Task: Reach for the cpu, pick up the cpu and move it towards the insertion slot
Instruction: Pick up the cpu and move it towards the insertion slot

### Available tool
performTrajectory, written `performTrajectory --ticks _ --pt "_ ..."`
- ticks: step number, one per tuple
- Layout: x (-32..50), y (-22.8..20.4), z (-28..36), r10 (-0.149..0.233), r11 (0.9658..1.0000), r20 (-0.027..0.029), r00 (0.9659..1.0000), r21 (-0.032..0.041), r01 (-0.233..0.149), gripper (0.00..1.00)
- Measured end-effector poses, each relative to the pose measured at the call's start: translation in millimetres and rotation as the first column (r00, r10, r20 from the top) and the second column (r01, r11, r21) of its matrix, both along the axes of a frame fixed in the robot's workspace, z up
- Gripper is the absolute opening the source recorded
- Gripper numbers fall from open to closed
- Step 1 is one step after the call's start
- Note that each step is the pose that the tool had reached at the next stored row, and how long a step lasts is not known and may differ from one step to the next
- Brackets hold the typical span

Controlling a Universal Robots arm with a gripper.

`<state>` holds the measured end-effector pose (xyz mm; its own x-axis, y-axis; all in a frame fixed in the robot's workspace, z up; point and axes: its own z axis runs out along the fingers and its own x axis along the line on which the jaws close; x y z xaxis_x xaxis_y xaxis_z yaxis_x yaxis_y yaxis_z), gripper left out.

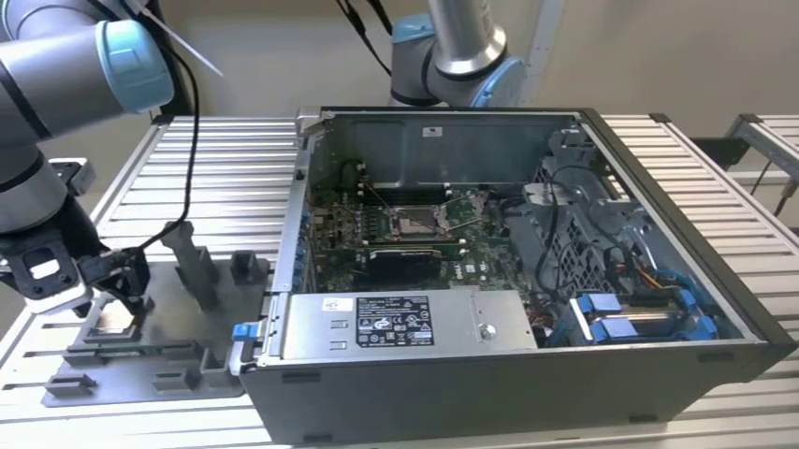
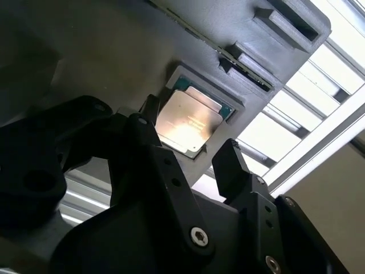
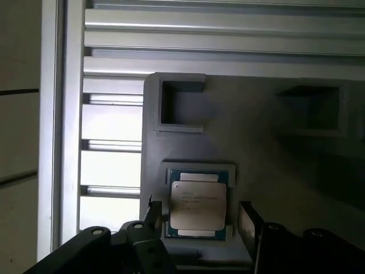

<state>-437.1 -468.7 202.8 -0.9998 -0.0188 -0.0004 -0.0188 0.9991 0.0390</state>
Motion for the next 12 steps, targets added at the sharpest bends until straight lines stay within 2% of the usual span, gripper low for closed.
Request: performTrajectory --ticks 7,12 --pt "-1.1 0.0 -7.4 0.0 1.0 -0.0001 1.0 -0.0001 0.0 1.0" --pt "-1.1 0.0 -10.4 0.0 1.0 0.0 1.0 -0.0002 0.0 1.0"
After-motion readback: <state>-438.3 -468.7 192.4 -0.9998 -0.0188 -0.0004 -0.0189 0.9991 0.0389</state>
